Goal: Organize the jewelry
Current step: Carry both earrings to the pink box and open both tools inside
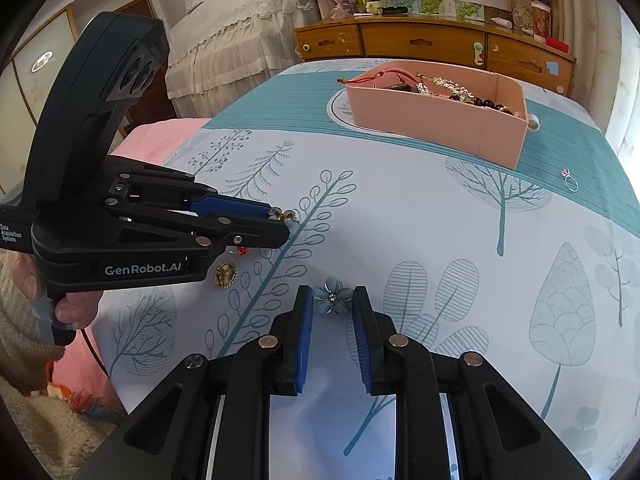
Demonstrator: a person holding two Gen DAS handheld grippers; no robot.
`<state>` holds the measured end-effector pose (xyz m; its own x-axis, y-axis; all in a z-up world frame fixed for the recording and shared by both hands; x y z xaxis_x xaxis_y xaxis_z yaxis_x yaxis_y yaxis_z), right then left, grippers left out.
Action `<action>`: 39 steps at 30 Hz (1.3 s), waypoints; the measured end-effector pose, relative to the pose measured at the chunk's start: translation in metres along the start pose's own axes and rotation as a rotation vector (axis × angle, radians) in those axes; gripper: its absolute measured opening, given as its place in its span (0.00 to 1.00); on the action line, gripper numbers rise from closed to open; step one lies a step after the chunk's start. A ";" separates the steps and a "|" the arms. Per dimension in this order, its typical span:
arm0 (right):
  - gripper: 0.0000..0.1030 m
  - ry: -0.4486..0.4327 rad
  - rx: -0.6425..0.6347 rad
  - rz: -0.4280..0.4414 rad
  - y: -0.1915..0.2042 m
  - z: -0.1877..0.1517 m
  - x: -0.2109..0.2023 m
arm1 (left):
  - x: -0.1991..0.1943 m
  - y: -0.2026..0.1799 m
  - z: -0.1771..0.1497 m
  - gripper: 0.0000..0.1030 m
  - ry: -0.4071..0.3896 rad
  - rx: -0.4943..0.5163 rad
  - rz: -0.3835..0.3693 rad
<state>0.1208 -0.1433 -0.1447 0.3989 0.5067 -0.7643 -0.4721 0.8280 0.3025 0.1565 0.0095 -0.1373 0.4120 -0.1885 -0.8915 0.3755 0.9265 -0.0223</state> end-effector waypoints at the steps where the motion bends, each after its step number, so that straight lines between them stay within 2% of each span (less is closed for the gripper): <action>1: 0.19 0.000 0.002 -0.001 0.000 0.000 -0.001 | -0.001 0.000 0.000 0.16 -0.001 -0.003 0.003; 7: 0.19 -0.039 0.025 -0.030 -0.006 0.011 -0.015 | -0.018 -0.003 0.010 0.16 -0.032 -0.006 -0.015; 11: 0.19 -0.082 0.043 -0.063 -0.019 0.036 -0.032 | -0.038 -0.007 0.036 0.16 -0.079 0.014 -0.013; 17: 0.19 -0.162 0.111 -0.123 -0.056 0.109 -0.070 | -0.068 -0.012 0.100 0.16 -0.172 0.040 0.016; 20: 0.19 -0.183 0.137 -0.153 -0.076 0.146 -0.081 | -0.072 -0.012 0.135 0.16 -0.193 0.031 0.016; 25: 0.19 -0.123 0.244 -0.139 -0.116 0.192 -0.065 | -0.048 -0.012 0.177 0.16 -0.157 -0.007 0.007; 30: 0.19 -0.045 0.341 -0.095 -0.145 0.205 -0.033 | -0.004 -0.007 0.196 0.16 -0.075 -0.039 0.030; 33: 0.21 -0.026 0.383 -0.067 -0.153 0.200 -0.022 | 0.013 -0.002 0.195 0.22 -0.024 -0.079 0.019; 37: 0.24 -0.045 0.403 -0.057 -0.159 0.188 -0.016 | 0.017 0.006 0.188 0.45 -0.022 -0.121 -0.004; 39: 0.24 -0.058 0.397 -0.060 -0.160 0.186 -0.018 | 0.013 0.008 0.185 0.46 -0.036 -0.131 -0.013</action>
<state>0.3360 -0.2402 -0.0735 0.4655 0.4582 -0.7572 -0.1112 0.8790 0.4636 0.3182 -0.0460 -0.0648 0.4382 -0.2101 -0.8740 0.2706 0.9580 -0.0947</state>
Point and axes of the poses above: each gripper's, at about its wrist camera, not at the fingertips, and x roughly the way its jaws point, y to its left, z to its top, the point moved 2 cm from there along x, roughly the way its jaws point, and after that the axes turned 7 degrees about z, right-handed, at the moved point
